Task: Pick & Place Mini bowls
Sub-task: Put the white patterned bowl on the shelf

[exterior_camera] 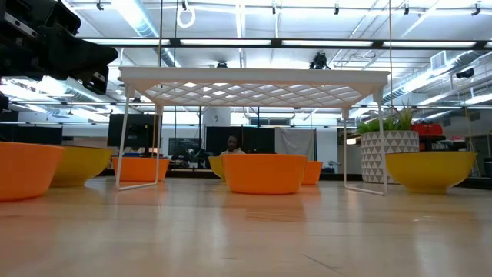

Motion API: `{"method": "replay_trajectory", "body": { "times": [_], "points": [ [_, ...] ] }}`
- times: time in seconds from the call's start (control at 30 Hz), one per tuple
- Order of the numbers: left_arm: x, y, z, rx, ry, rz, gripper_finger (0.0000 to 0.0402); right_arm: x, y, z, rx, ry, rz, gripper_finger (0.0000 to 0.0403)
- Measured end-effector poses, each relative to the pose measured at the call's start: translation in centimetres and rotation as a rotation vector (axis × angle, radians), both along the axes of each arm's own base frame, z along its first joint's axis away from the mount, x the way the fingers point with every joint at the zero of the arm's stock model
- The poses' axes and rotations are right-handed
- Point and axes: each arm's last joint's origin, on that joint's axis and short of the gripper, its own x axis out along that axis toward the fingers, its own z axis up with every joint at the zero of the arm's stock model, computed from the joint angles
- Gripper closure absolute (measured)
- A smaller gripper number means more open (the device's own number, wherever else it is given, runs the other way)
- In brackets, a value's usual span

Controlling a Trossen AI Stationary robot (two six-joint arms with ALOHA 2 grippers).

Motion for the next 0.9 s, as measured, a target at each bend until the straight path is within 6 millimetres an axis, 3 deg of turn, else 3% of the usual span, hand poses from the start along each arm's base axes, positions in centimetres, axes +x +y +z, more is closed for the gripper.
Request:
{"method": "replay_trajectory", "body": {
  "times": [0.4, 0.9],
  "points": [
    [0.0, 0.0, 0.0, 0.000, 0.000, 0.000, 0.0378, -1.1, 0.3, -3.0, -0.043, 0.047, 0.100, 0.0403],
    [0.0, 0.0, 0.0, 0.000, 0.000, 0.000, 0.0378, -1.1, 0.5, -6.3, -0.183, 0.104, 0.403, 0.0403]
  ]
}}
